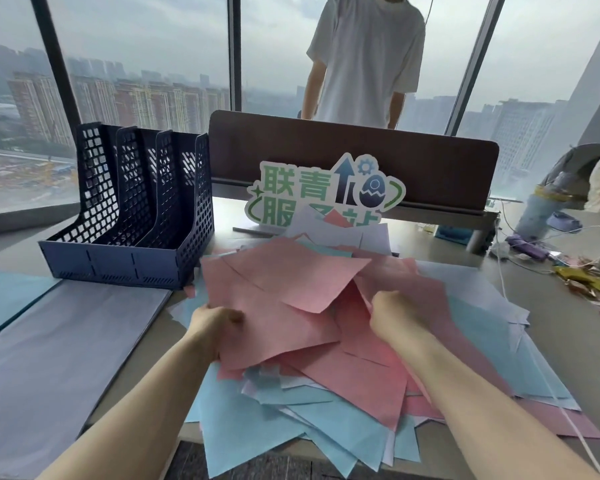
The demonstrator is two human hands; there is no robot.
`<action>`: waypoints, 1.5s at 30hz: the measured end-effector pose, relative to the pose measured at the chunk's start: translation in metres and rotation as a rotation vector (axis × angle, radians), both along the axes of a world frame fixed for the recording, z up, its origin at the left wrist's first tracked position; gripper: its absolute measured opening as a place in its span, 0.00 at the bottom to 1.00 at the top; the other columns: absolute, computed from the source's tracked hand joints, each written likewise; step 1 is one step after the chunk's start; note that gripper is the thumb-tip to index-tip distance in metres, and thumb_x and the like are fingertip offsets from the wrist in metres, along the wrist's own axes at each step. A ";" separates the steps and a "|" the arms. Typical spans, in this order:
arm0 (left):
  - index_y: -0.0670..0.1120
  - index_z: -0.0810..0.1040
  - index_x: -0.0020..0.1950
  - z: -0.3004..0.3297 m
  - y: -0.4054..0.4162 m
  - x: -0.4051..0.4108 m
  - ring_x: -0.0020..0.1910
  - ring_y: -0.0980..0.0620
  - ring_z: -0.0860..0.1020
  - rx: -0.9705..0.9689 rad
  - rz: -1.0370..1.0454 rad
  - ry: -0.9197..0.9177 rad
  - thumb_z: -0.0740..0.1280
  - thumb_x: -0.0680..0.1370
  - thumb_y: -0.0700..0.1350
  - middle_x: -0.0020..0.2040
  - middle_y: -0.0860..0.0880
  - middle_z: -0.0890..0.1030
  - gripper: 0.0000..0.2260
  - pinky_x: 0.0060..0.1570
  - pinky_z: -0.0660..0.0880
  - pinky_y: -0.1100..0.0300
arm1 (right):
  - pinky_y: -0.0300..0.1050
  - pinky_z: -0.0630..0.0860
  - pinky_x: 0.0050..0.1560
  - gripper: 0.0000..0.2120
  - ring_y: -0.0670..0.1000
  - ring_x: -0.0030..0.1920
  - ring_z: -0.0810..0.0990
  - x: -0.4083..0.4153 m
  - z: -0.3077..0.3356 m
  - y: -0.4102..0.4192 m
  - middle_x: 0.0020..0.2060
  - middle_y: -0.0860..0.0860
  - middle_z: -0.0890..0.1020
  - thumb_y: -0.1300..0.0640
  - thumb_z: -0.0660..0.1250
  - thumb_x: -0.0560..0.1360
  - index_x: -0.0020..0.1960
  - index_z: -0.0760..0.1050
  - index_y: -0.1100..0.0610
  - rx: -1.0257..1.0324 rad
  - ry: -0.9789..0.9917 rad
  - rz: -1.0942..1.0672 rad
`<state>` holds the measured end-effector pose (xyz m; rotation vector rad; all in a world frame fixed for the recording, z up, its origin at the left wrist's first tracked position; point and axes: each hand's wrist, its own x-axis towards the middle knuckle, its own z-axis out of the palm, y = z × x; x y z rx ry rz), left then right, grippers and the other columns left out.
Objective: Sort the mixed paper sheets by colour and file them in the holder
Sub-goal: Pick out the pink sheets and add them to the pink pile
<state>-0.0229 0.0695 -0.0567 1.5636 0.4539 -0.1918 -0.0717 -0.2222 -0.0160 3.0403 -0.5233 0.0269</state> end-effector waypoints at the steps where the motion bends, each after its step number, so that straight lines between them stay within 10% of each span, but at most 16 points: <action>1: 0.41 0.75 0.57 0.000 0.001 0.000 0.42 0.40 0.79 0.001 0.002 -0.008 0.71 0.73 0.34 0.44 0.40 0.80 0.14 0.43 0.77 0.50 | 0.43 0.73 0.44 0.13 0.59 0.54 0.82 0.002 0.001 0.007 0.53 0.58 0.82 0.63 0.62 0.76 0.59 0.78 0.60 0.020 0.000 0.000; 8: 0.41 0.75 0.59 -0.004 0.004 0.003 0.41 0.40 0.80 -0.009 -0.027 -0.024 0.70 0.73 0.34 0.46 0.39 0.81 0.15 0.43 0.78 0.52 | 0.48 0.72 0.62 0.35 0.59 0.64 0.76 0.014 -0.009 0.038 0.64 0.57 0.77 0.36 0.60 0.67 0.67 0.74 0.56 0.273 0.152 -0.155; 13: 0.41 0.74 0.57 -0.002 0.004 0.003 0.38 0.41 0.79 -0.034 -0.031 -0.013 0.69 0.73 0.33 0.44 0.40 0.80 0.14 0.39 0.77 0.55 | 0.59 0.73 0.65 0.29 0.62 0.63 0.76 0.024 -0.006 0.042 0.64 0.58 0.76 0.50 0.61 0.68 0.68 0.72 0.59 0.259 0.251 -0.155; 18: 0.42 0.75 0.56 -0.003 0.005 0.002 0.40 0.41 0.80 -0.041 -0.037 -0.008 0.68 0.74 0.32 0.45 0.40 0.80 0.12 0.44 0.78 0.51 | 0.47 0.78 0.55 0.16 0.56 0.57 0.81 0.019 0.008 0.021 0.55 0.55 0.83 0.63 0.64 0.72 0.58 0.78 0.57 0.171 0.216 -0.216; 29: 0.43 0.76 0.57 -0.004 0.004 0.003 0.47 0.37 0.81 -0.047 -0.057 -0.020 0.68 0.72 0.32 0.49 0.39 0.82 0.15 0.51 0.79 0.42 | 0.51 0.76 0.56 0.16 0.62 0.60 0.79 0.006 0.038 -0.006 0.59 0.61 0.80 0.61 0.62 0.77 0.63 0.76 0.62 0.197 -0.158 -0.301; 45: 0.39 0.79 0.50 0.000 0.013 0.001 0.44 0.38 0.82 -0.146 -0.114 0.034 0.64 0.74 0.31 0.46 0.37 0.83 0.08 0.52 0.79 0.38 | 0.48 0.75 0.59 0.25 0.58 0.62 0.78 0.061 0.002 0.136 0.64 0.57 0.78 0.53 0.62 0.71 0.67 0.72 0.58 0.122 0.193 0.138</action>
